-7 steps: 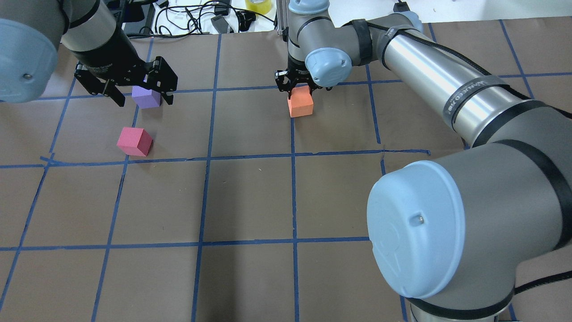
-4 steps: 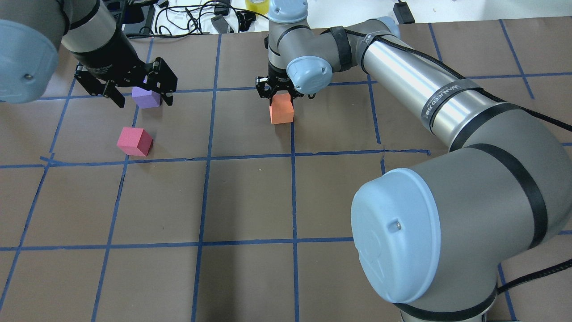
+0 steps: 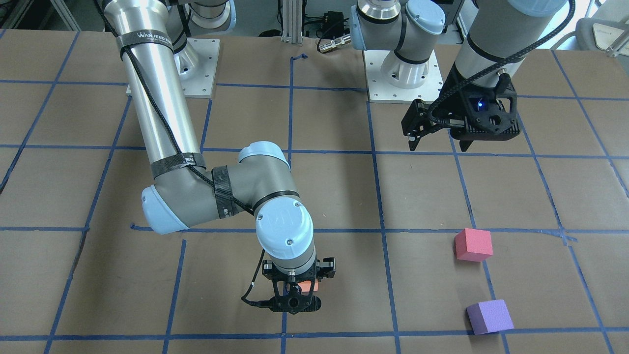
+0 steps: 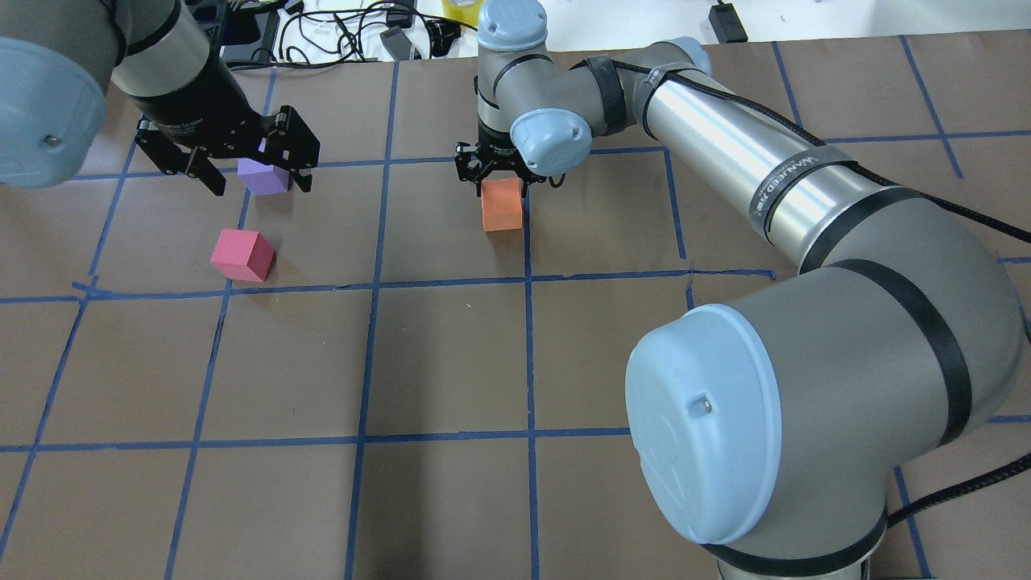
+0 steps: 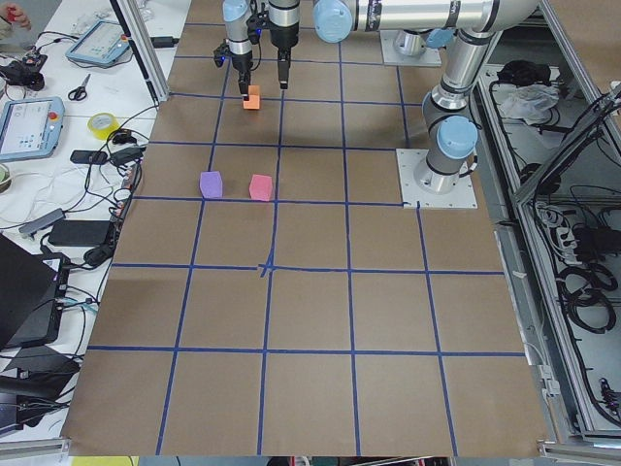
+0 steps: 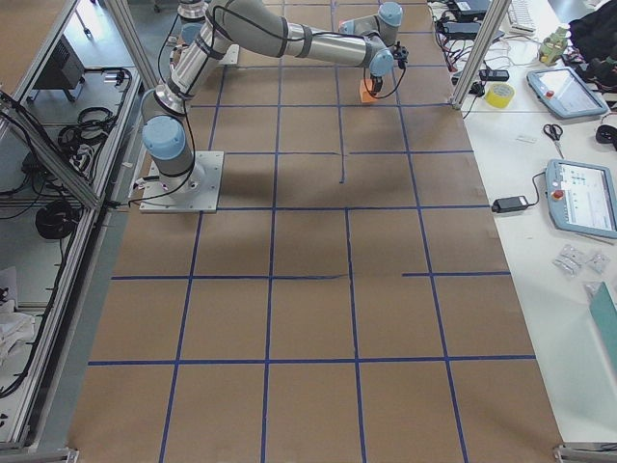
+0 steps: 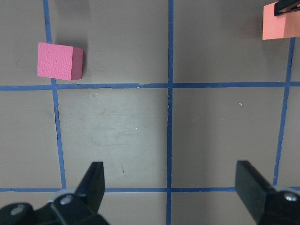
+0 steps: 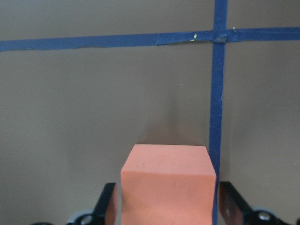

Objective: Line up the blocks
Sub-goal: 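Lower the orange cube, open the right gripper and lift it away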

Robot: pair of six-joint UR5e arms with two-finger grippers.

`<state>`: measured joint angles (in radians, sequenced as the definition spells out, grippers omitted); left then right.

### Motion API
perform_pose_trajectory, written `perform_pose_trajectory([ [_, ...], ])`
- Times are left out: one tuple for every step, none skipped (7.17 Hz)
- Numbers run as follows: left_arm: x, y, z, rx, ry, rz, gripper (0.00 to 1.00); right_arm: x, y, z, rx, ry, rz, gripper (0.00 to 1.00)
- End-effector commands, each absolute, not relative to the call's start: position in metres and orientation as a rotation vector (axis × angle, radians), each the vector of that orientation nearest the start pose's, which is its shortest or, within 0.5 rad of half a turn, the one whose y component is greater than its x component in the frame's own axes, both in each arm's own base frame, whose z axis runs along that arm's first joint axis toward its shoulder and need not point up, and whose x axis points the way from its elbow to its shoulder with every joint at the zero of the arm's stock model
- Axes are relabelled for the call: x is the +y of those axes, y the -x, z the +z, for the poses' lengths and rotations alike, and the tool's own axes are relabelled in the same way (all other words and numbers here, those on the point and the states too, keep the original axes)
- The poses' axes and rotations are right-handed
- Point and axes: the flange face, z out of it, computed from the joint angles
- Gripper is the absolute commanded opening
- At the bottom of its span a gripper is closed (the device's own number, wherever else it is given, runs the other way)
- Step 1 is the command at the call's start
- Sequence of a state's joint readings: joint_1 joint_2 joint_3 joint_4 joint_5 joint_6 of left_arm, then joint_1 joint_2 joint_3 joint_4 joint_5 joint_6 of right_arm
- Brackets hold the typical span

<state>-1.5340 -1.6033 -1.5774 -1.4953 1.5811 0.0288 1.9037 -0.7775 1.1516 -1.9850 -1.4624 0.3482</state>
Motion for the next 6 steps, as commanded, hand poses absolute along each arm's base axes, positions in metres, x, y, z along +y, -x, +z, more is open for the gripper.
perform_pose_trajectory([
  [-0.514,0.114,0.475,3.128,0.010,-0.055,1.00,-0.681,-0.388,0.225,3.027,-0.029,0.000,1.00],
  [-0.515,0.113,0.476,3.126,0.005,-0.061,1.00,-0.681,-0.386,0.232,3.028,-0.031,-0.005,1.00],
  [-0.518,0.113,0.476,3.127,0.019,-0.062,1.00,-0.676,-0.370,0.269,3.025,0.035,-0.011,1.00],
  [-0.523,0.113,0.470,3.127,0.020,-0.064,1.00,-0.677,-0.346,0.293,3.030,0.114,-0.023,1.00],
  [-0.529,0.113,0.466,3.128,0.022,-0.057,1.00,-0.676,-0.315,0.328,3.031,0.085,-0.021,1.00],
  [-0.542,0.115,0.456,3.135,0.055,-0.079,1.00,-0.664,-0.285,0.364,3.036,0.135,0.018,1.00],
])
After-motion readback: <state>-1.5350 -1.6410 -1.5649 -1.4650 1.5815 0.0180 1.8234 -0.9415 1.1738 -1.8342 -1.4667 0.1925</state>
